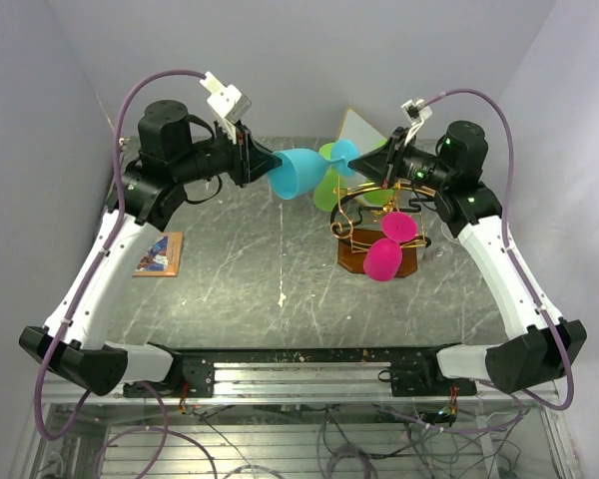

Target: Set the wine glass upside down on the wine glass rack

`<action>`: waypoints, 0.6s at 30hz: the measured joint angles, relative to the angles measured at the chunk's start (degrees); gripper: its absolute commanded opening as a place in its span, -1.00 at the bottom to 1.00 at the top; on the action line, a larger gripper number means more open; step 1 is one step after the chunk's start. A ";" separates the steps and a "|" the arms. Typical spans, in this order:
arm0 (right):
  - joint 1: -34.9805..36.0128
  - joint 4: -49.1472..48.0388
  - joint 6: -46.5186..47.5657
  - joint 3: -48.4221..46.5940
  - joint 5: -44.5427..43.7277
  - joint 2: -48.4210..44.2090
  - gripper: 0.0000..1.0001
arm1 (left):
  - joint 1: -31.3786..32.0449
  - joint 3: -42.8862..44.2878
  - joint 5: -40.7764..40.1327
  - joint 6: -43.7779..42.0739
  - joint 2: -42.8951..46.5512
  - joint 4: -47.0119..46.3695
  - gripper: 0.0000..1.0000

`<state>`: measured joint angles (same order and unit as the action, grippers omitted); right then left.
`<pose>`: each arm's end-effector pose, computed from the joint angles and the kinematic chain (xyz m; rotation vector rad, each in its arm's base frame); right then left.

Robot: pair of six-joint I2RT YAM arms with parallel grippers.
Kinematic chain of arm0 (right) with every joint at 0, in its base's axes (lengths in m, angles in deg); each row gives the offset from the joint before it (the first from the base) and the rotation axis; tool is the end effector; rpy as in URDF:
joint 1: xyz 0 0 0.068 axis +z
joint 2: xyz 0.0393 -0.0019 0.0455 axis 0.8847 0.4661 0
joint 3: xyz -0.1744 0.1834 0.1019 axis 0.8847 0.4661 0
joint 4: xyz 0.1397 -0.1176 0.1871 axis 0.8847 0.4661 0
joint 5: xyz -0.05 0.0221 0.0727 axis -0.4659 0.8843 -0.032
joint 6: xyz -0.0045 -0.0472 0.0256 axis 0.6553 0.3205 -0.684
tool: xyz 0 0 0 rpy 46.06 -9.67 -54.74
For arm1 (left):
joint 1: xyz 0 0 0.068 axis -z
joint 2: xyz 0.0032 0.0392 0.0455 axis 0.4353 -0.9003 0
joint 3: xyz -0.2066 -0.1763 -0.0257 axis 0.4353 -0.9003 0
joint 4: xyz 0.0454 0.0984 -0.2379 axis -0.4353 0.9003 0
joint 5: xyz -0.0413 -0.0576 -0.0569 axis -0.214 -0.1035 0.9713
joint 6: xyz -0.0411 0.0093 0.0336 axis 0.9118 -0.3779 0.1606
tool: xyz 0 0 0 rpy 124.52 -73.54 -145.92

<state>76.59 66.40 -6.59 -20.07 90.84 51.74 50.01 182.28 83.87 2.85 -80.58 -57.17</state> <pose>0.2753 0.0959 0.4275 -0.5564 1.6709 1.0501 0.2371 -0.1296 0.4855 0.7468 1.5972 -0.9287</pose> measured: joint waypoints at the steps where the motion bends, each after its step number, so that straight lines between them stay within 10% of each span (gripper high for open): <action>1: -0.15 0.28 0.63 -0.28 -0.48 0.04 -1.00 | 0.00 -0.37 0.22 0.02 0.00 0.07 -0.31; 18: -1.29 7.74 16.20 -3.87 -8.87 -1.25 -1.00 | 0.00 -1.29 -2.95 -12.98 2.73 7.80 0.82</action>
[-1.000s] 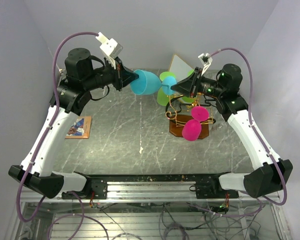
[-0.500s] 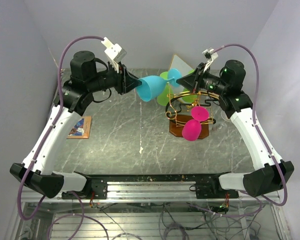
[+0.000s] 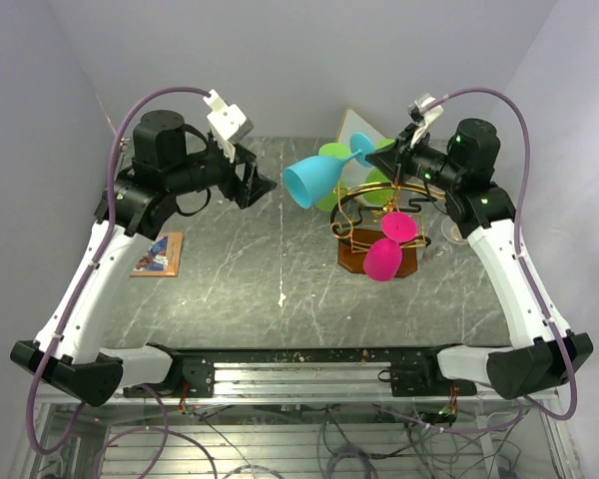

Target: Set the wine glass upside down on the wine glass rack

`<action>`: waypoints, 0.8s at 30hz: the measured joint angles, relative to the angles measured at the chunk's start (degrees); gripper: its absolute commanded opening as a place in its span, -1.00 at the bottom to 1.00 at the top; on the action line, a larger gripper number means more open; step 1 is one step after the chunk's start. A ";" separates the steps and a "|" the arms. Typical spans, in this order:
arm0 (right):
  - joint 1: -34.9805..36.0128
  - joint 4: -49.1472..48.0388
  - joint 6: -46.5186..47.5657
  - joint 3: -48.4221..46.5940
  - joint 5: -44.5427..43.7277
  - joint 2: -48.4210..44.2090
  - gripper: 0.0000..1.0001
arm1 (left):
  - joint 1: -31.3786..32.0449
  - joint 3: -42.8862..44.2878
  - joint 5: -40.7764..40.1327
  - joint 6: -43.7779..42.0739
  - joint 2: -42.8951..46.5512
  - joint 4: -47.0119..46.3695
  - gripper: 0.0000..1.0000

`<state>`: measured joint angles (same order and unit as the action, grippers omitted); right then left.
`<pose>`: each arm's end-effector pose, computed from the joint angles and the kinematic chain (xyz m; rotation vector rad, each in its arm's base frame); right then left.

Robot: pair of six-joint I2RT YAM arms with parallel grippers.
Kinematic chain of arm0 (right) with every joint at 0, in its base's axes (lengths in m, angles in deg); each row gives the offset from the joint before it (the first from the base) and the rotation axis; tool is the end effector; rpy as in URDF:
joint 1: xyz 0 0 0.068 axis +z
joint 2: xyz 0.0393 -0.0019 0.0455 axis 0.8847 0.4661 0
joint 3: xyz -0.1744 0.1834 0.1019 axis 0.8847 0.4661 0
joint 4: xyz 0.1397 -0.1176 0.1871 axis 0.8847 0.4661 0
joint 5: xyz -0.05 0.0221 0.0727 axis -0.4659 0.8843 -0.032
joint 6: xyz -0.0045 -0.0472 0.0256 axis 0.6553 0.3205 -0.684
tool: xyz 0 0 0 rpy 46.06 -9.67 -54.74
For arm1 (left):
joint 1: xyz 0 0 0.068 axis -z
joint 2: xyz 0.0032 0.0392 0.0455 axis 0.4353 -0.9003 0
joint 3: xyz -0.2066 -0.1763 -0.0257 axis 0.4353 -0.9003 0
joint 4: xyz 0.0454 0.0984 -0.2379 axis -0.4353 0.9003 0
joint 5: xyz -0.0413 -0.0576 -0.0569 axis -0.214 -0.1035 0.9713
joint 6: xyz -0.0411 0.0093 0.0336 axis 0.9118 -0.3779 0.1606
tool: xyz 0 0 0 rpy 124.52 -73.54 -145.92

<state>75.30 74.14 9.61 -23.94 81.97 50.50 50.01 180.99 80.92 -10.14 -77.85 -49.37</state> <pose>0.2687 0.0834 0.4421 -0.6302 1.6316 0.7102 0.2227 -0.1215 0.4759 0.8801 1.6069 -0.7425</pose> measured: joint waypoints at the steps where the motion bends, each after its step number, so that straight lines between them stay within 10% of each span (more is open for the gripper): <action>1: 0.00 0.68 1.38 0.00 -0.07 -0.48 -1.00 | 0.00 0.09 -0.94 -1.49 0.44 1.27 0.88; 24: 6.34 20.52 30.29 -3.45 16.85 -5.95 -1.00 | 0.00 2.93 -19.52 -12.66 3.06 7.63 0.99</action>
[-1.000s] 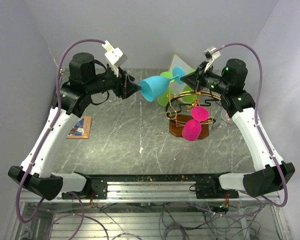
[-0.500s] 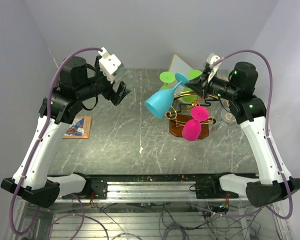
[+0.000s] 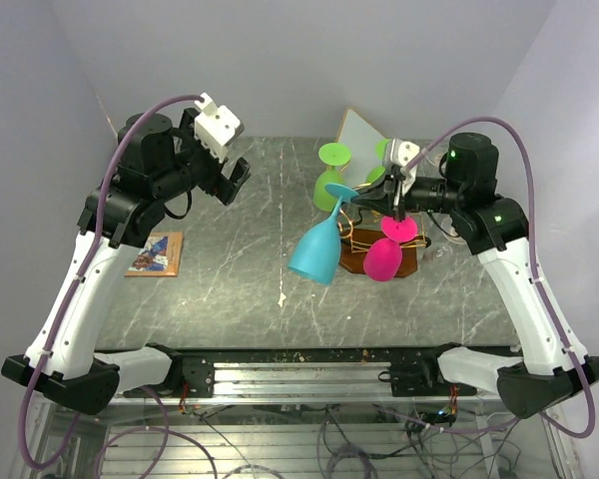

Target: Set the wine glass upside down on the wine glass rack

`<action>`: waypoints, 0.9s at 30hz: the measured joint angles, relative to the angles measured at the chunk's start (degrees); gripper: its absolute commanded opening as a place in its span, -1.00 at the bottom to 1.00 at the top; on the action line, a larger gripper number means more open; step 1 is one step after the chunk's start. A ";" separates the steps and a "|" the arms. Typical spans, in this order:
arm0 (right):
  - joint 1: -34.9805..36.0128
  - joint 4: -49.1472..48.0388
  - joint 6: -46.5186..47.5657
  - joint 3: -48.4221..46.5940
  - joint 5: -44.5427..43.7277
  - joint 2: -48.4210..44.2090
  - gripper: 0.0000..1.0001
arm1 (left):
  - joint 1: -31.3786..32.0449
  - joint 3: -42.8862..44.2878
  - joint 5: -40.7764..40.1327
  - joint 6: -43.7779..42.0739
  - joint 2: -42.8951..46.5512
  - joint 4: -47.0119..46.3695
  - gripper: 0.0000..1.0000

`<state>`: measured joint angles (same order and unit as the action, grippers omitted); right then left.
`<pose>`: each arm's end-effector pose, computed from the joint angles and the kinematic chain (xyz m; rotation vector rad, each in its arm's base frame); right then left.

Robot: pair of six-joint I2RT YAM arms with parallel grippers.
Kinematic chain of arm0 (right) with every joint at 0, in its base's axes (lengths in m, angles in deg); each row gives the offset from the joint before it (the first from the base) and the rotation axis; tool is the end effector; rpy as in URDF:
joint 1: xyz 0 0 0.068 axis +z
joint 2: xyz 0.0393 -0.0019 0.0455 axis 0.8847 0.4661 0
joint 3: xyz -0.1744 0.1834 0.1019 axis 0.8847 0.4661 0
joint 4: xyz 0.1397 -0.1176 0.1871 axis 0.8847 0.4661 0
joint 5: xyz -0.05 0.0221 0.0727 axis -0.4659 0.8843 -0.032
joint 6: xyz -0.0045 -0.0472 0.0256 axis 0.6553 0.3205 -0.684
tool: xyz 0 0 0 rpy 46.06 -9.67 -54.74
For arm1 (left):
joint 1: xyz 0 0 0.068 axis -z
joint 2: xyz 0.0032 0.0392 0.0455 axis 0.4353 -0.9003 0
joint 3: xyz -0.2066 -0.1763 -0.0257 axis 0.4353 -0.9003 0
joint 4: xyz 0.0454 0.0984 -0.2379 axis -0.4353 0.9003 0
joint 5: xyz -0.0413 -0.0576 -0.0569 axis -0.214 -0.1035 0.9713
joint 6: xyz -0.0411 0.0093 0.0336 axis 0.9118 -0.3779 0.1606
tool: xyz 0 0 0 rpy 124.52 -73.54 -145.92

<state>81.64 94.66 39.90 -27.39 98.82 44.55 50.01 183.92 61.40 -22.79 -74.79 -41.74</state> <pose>0.2029 0.1012 0.4531 -1.2620 1.3475 0.7459 0.2047 -0.1013 0.4886 0.8379 1.6386 -0.2827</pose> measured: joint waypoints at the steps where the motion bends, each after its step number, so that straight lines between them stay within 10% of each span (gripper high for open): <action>1: 0.70 0.52 0.83 -0.04 -0.22 0.00 -1.00 | 0.00 -0.02 -0.50 -0.02 0.00 -0.02 1.00; 27: 18.51 3.52 13.53 -1.07 -28.76 6.10 -1.00 | 0.00 -1.68 -6.91 -2.80 -2.40 -1.29 0.99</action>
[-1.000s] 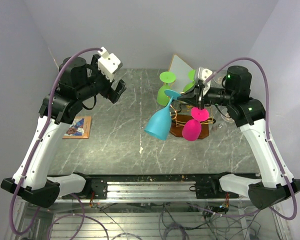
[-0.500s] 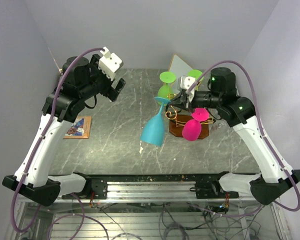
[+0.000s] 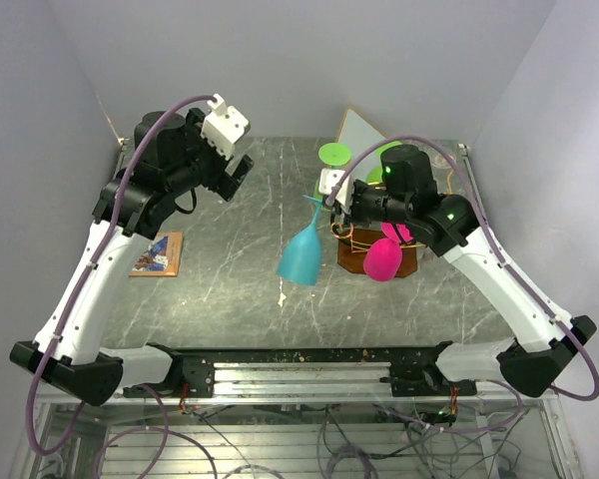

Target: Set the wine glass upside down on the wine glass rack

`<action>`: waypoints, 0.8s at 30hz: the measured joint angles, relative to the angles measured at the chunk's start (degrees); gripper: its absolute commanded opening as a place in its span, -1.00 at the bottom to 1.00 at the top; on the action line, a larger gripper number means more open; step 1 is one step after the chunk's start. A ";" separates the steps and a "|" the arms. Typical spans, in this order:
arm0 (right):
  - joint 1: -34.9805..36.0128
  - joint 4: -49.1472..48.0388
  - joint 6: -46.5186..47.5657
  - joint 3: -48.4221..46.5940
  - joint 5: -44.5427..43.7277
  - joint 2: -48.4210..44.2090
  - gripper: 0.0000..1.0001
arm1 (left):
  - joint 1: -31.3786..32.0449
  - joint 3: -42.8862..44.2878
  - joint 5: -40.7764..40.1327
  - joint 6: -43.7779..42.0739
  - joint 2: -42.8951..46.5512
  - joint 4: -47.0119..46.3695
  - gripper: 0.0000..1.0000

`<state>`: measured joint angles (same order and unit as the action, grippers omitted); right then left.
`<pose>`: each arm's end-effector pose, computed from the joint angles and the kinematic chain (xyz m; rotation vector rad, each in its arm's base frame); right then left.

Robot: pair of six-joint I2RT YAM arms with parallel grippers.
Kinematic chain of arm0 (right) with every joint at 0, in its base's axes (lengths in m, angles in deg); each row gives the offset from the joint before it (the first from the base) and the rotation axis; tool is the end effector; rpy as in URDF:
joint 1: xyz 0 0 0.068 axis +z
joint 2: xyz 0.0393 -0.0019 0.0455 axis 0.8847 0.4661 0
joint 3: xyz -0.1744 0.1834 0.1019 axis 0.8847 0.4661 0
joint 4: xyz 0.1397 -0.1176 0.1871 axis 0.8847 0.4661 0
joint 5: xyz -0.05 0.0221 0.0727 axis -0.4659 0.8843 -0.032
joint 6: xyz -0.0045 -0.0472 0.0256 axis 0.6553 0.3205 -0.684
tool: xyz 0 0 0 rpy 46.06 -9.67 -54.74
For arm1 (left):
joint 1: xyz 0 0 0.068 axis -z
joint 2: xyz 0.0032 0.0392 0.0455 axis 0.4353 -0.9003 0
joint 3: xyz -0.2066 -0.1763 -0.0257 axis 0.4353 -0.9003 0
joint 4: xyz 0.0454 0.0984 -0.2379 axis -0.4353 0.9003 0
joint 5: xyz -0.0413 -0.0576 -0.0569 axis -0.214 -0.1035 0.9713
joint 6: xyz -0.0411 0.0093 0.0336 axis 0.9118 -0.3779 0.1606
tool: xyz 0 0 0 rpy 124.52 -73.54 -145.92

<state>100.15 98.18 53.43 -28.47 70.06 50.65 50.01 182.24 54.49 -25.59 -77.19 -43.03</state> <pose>0.2008 0.1742 0.4249 -1.5016 1.3879 0.3677 0.2249 -0.1058 0.4725 0.8189 1.7010 -0.1401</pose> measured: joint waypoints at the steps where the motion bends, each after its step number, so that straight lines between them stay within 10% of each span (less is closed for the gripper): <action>1: 0.33 -0.13 0.37 0.17 -1.14 0.09 -1.00 | 0.00 0.00 -0.11 -0.02 -0.17 0.00 0.99; 24: 5.97 -2.80 9.22 4.66 -23.12 0.94 -1.00 | 0.00 0.02 -0.96 -0.70 -2.40 0.02 0.99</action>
<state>106.12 95.38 62.65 -23.81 46.93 51.59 50.01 182.26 53.53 -26.29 -79.60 -43.01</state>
